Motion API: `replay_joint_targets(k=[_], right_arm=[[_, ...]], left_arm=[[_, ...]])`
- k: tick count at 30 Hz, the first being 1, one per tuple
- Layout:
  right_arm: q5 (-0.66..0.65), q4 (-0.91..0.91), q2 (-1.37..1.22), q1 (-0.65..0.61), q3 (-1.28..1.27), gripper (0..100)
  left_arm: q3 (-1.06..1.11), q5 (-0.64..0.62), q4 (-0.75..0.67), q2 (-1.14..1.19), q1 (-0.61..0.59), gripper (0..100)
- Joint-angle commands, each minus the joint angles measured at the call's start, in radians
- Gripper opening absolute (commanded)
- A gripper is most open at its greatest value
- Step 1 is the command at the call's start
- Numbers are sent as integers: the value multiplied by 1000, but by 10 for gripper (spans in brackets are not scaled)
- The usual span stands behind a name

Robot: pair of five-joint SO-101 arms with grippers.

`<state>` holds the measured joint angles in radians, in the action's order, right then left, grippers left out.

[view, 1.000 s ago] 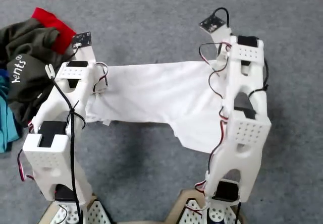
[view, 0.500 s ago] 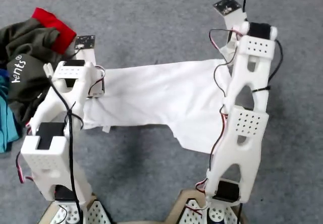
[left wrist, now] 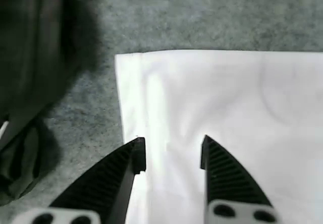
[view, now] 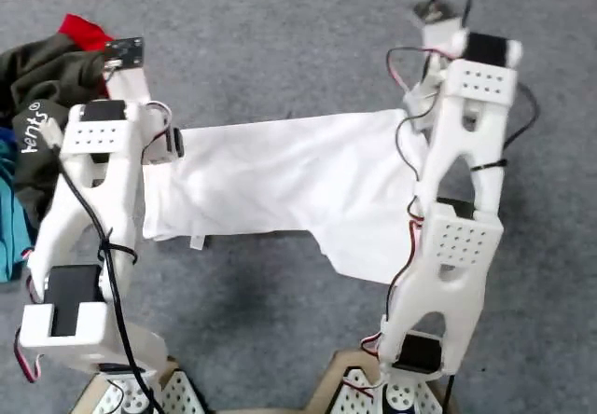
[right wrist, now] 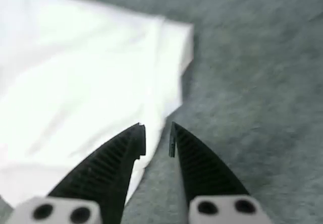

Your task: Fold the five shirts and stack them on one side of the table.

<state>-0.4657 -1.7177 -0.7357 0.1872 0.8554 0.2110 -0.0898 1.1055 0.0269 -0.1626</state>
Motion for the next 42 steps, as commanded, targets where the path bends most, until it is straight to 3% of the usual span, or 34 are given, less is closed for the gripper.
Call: replay_joint_targets(k=[1, 9, 19, 23, 31, 42], right_arm=[[41, 115, 71, -49, -139, 103], [44, 212, 73, -63, -139, 103], [-77, 356, -13, -68, -128, 151], [-78, 376, -74, -71, -94, 111], [-80, 364, -231, -63, 96, 11], [-80, 285, -331, -63, 364, 14]], left_arm=[[-4, -46, -2, -25, -48, 225], [-2, -71, 8, 41, -67, 223], [-65, -176, -78, 235, -35, 228], [-116, -180, -78, 313, -35, 223], [-120, -180, -78, 313, -39, 223], [-124, -178, -78, 313, -39, 223]])
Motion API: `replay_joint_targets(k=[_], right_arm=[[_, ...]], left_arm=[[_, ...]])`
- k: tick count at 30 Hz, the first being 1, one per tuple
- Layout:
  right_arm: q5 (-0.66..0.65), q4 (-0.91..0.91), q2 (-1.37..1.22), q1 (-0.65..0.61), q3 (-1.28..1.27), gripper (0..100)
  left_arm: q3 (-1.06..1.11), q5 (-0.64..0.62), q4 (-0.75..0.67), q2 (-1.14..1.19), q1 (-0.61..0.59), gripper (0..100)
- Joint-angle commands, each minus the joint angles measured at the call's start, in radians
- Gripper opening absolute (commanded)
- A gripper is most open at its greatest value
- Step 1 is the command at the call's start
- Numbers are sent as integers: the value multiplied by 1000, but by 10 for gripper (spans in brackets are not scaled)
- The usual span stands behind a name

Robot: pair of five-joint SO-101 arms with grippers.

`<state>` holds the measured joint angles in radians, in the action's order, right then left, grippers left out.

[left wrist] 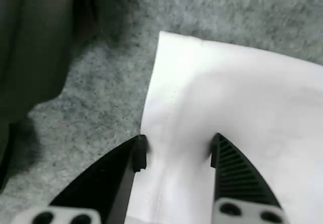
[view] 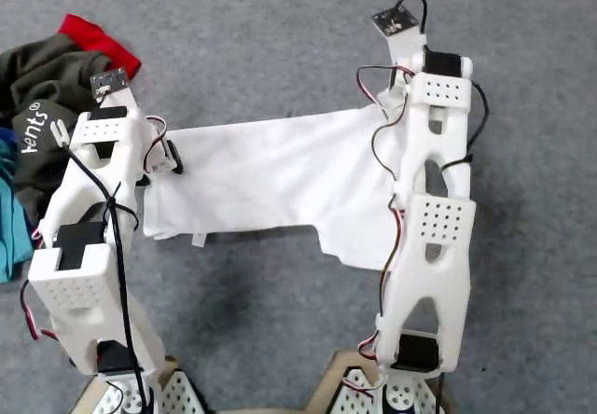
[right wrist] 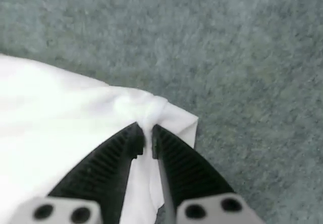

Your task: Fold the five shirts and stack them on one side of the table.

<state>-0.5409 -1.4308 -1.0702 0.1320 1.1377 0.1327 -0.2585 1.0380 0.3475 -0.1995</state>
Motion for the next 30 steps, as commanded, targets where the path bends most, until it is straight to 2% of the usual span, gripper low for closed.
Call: replay_joint_targets(k=[1, 14, 20, 24, 30], right_arm=[[-5, 0, -4, -8, 96, 14], [-6, -48, -41, -8, 154, 21], [-5, -146, -41, -8, 239, 173], [-43, -218, -42, 2, 364, 177], [-61, -319, -36, 40, 538, 175]], left_arm=[[-45, -9, -11, -8, -2, 223], [-50, -38, -18, -8, -38, 223], [-93, -41, -12, -8, -88, 223], [-105, -112, -11, -11, -90, 223], [-183, -123, 84, -124, -81, 210]])
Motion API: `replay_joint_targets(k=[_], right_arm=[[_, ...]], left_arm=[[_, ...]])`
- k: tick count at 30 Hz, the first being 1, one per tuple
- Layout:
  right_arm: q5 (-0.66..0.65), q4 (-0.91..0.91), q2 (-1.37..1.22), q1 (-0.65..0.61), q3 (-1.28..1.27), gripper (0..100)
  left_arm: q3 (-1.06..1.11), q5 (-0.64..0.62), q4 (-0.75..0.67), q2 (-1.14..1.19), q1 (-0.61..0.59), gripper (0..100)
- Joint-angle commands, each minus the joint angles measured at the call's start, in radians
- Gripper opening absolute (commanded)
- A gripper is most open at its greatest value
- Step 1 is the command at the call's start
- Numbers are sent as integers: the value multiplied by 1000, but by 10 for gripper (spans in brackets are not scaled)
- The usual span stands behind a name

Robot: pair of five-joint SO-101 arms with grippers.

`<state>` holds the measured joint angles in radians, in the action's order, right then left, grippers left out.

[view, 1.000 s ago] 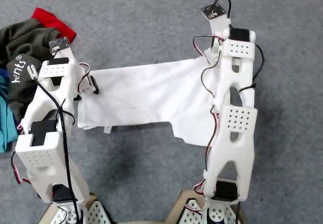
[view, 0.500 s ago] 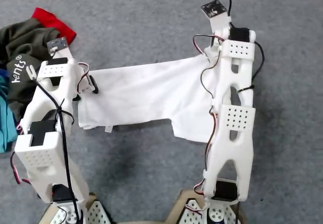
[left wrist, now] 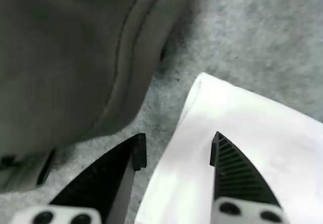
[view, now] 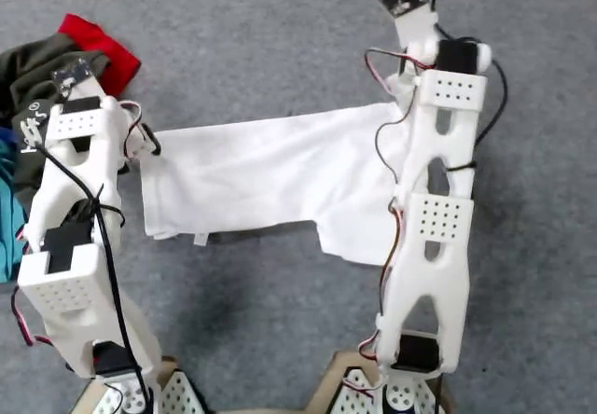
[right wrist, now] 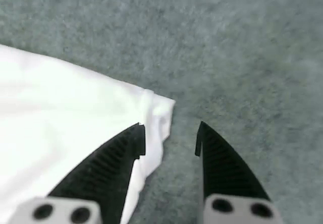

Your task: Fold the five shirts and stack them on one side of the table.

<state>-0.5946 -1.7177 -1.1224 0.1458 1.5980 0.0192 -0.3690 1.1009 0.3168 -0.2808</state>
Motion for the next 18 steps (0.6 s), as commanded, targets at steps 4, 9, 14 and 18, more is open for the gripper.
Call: replay_joint_targets(k=[4, 9, 14, 18], right_arm=[[-78, -49, 54, 60, 24, 5], [-141, -49, 105, 107, -36, 14], [-143, -41, 70, 95, -157, 14], [-64, -40, -27, 106, -171, 14]], left_arm=[[-87, -2, 9, -152, 120, 64], [-84, 3, -167, -55, 223, 28], [-101, 0, -319, 173, 217, 29], [-225, -51, -264, 296, 182, 29]])
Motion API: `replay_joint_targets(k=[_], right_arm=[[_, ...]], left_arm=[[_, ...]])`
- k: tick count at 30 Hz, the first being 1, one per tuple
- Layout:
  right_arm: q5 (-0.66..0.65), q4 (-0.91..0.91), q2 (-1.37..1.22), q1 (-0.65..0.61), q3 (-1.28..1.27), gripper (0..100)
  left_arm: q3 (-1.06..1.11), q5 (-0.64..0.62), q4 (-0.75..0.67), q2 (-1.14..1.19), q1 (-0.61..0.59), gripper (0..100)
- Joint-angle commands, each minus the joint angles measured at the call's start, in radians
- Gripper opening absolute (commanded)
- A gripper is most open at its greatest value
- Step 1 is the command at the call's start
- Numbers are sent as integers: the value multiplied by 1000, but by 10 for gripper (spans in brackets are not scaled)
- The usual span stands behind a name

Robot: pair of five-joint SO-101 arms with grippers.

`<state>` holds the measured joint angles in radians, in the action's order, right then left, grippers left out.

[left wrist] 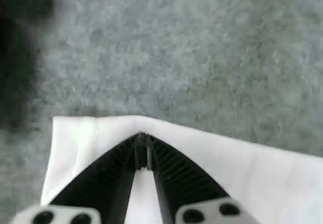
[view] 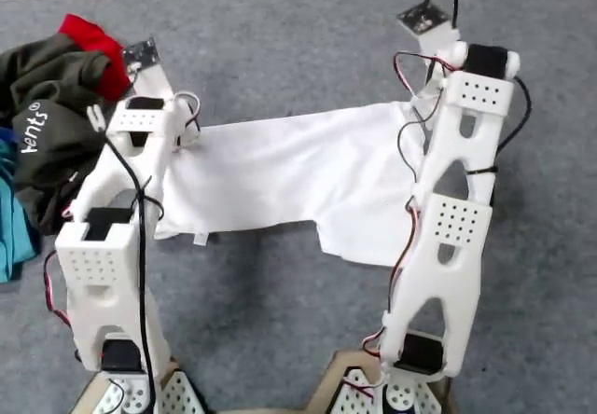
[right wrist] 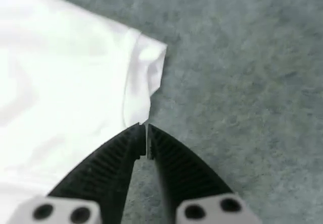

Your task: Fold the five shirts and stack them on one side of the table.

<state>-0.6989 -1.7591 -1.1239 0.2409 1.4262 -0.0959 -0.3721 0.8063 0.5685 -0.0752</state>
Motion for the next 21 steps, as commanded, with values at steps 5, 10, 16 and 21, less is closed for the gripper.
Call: replay_joint_targets(k=[5, 10, 16, 21], right_arm=[[-14, 6, -157, 87, 91, 14], [-8, -6, -219, 68, 200, 14], [-11, -9, -154, 100, 239, 14], [-54, -12, 21, 103, 166, 14]], left_arm=[[-226, -120, 101, 89, -88, 29], [-263, -123, 110, 121, -108, 29], [-375, -118, 233, 78, -88, 32], [-535, -117, 359, 43, -82, 34]])
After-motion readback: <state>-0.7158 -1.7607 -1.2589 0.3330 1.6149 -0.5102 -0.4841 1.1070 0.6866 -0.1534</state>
